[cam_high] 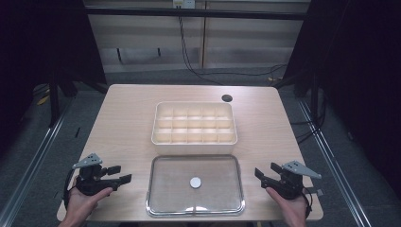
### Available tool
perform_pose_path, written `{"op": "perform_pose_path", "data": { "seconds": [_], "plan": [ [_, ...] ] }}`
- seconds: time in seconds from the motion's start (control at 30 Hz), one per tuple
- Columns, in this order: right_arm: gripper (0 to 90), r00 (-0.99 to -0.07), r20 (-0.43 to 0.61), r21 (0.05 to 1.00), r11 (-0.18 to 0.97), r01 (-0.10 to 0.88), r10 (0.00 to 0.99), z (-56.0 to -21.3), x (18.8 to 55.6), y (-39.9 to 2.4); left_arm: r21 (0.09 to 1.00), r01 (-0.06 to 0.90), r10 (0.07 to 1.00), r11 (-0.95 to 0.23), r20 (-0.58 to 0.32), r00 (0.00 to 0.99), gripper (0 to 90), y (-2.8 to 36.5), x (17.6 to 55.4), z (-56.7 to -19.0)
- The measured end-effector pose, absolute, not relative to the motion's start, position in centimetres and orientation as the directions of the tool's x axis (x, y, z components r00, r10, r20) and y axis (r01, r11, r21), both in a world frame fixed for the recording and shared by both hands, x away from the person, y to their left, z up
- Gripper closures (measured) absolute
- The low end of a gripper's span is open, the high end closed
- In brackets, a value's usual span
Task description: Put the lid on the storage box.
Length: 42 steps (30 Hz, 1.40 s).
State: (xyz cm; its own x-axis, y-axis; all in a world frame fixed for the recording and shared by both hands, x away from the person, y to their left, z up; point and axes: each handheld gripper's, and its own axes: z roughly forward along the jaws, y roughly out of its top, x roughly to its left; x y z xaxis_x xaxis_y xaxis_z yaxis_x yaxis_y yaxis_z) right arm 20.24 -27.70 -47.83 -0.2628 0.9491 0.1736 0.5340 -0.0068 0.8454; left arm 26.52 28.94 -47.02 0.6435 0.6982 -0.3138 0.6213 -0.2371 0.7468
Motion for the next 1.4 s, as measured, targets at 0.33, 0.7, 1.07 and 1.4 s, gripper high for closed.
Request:
{"op": "perform_pose_path", "data": {
  "seconds": [0.33, 0.7, 1.07, 1.4],
  "plan": [
    [37.5, -0.24, 0.186, 0.875, -0.05, 0.481, 0.953, -47.1, 19.3, -28.6, 0.755, 0.601, 0.697, -0.263, -0.283, 0.659, 37.3, 28.6, 26.0, -46.9],
    [41.4, -0.284, 0.167, 0.826, 0.023, 0.563, 0.944, -45.7, 20.1, -27.1, 0.765, 0.56, 0.667, -0.319, -0.238, 0.706, 41.9, 27.4, 26.5, -46.9],
    [36.8, -0.35, 0.21, 0.779, 0.06, 0.624, 0.913, -45.4, 22.2, -25.4, 0.782, 0.532, 0.653, -0.325, -0.221, 0.724, 47.0, 26.9, 27.1, -46.4],
    [36.9, -0.392, 0.217, 0.75, 0.104, 0.653, 0.894, -44.5, 24.6, -23.4, 0.743, 0.58, 0.663, -0.333, -0.253, 0.705, 39.5, 25.7, 28.7, -46.2]
  ]
}}
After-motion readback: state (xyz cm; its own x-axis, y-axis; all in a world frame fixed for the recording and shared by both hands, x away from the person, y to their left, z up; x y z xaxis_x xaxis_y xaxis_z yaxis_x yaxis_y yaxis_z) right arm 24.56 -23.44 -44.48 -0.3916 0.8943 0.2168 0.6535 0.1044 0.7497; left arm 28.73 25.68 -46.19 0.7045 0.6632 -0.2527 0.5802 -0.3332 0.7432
